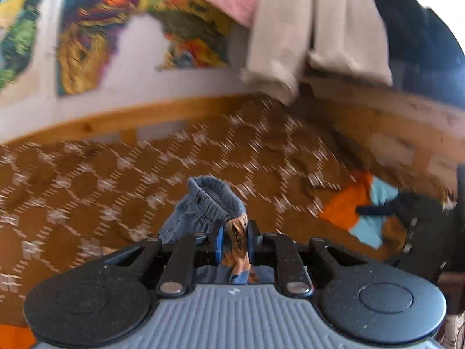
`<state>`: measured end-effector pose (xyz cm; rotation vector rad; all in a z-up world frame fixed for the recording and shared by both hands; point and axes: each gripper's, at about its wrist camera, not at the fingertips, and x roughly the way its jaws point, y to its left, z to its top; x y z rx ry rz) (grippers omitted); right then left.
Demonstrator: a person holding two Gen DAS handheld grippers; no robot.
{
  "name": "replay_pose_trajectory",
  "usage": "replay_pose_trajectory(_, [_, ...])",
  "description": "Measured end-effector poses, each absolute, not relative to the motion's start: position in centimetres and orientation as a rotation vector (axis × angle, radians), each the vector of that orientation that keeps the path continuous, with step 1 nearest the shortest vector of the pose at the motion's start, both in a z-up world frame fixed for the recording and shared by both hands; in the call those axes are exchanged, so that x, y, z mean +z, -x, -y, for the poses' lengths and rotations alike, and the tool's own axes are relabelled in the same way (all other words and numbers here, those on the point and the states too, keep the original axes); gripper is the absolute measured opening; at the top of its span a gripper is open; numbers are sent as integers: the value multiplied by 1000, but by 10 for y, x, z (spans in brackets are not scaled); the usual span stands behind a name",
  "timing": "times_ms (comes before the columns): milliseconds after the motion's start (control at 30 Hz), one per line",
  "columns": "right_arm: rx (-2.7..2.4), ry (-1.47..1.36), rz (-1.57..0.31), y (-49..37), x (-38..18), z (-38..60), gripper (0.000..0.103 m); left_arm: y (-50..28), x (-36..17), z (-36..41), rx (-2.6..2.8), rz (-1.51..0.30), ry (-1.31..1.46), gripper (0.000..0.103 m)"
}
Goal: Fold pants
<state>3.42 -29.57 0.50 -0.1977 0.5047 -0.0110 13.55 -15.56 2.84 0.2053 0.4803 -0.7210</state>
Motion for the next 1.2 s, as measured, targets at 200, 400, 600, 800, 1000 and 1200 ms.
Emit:
replay_pose_trajectory(200, [-79,194,-568,-23,-7,322,102,-148,-29,182,-756,-679,-214,42])
replay_pose_trajectory(400, [-62,158,-581,-27,-10,325,102,-127,-33,155,-744,-644,-197,68])
replay_pose_trajectory(600, [64,-6,-586,-52,-5,321,102,-124,-41,137,-719,-693,-187,68])
replay_pose_trajectory(800, [146,-81,-628,-100,-10,311,94,-120,-45,138,-701,-699,-250,49])
replay_pose_trajectory(1000, [214,-180,-662,-135,-11,302,52,-124,-46,135,-708,-699,-236,31])
replay_pose_trajectory(1200, [202,-282,-720,-144,-24,304,27,-128,-47,131,-716,-716,-206,30])
